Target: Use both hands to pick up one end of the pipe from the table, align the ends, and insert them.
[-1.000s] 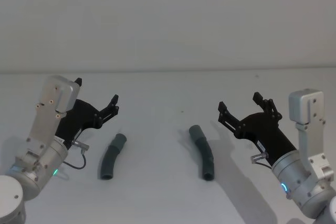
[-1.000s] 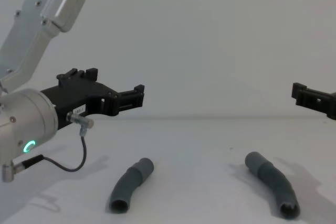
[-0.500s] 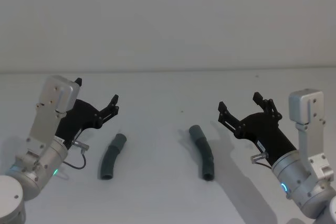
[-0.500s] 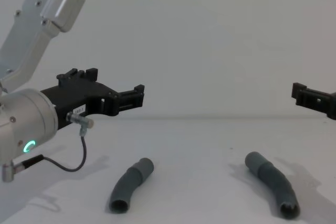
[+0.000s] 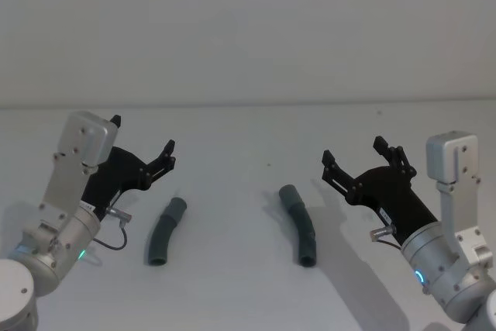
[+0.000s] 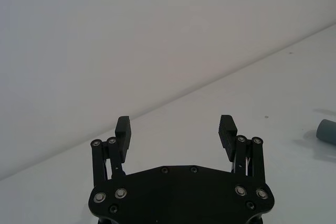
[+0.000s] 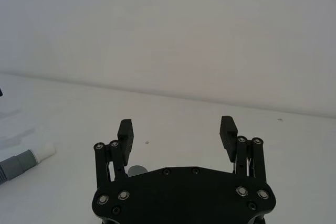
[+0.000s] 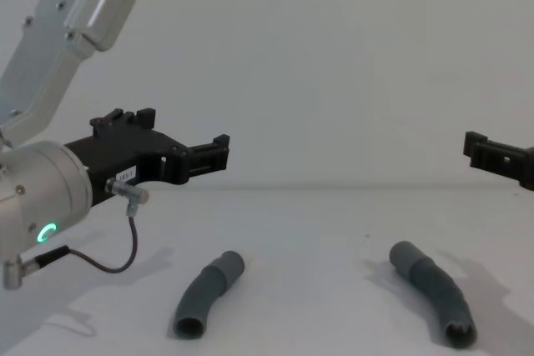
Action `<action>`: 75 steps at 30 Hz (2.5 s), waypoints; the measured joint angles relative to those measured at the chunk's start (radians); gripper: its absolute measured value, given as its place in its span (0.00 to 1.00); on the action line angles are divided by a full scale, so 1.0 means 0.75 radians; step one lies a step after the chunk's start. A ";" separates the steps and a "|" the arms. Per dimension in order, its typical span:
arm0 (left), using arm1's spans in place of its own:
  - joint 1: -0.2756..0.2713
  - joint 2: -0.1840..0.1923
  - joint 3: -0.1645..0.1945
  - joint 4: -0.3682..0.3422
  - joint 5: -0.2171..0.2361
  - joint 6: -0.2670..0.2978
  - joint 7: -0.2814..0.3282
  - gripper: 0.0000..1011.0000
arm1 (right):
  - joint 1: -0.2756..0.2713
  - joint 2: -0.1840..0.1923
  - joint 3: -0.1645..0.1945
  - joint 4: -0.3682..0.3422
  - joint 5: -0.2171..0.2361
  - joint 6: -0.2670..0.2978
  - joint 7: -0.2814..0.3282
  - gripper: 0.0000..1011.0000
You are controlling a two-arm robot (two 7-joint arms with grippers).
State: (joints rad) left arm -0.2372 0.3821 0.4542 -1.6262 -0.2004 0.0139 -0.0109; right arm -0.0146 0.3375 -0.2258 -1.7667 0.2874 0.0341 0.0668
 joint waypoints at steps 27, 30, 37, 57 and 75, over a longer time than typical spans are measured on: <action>-0.020 -0.095 -0.095 -0.231 -0.160 0.546 0.099 0.99 | 0.000 0.000 0.000 0.000 0.000 0.000 0.000 0.99; -0.030 -0.098 -0.097 -0.252 -0.172 0.625 0.105 0.99 | 0.000 0.000 0.000 0.000 0.000 0.000 0.000 0.99; -0.073 -0.089 -0.080 -0.299 -0.204 0.842 0.090 0.99 | 0.000 0.000 0.000 0.000 0.000 0.000 0.000 0.99; -0.164 -0.029 0.022 -0.321 -0.241 1.164 -0.042 0.99 | 0.000 0.000 0.000 0.000 0.000 0.000 0.000 0.99; -0.072 -0.077 -0.006 -0.332 -0.211 1.250 0.052 0.99 | 0.000 0.000 0.000 0.000 0.000 0.000 0.000 0.99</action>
State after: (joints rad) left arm -0.2908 0.3245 0.4500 -1.8755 -0.3587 0.9517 0.0279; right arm -0.0147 0.3374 -0.2258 -1.7667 0.2874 0.0340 0.0668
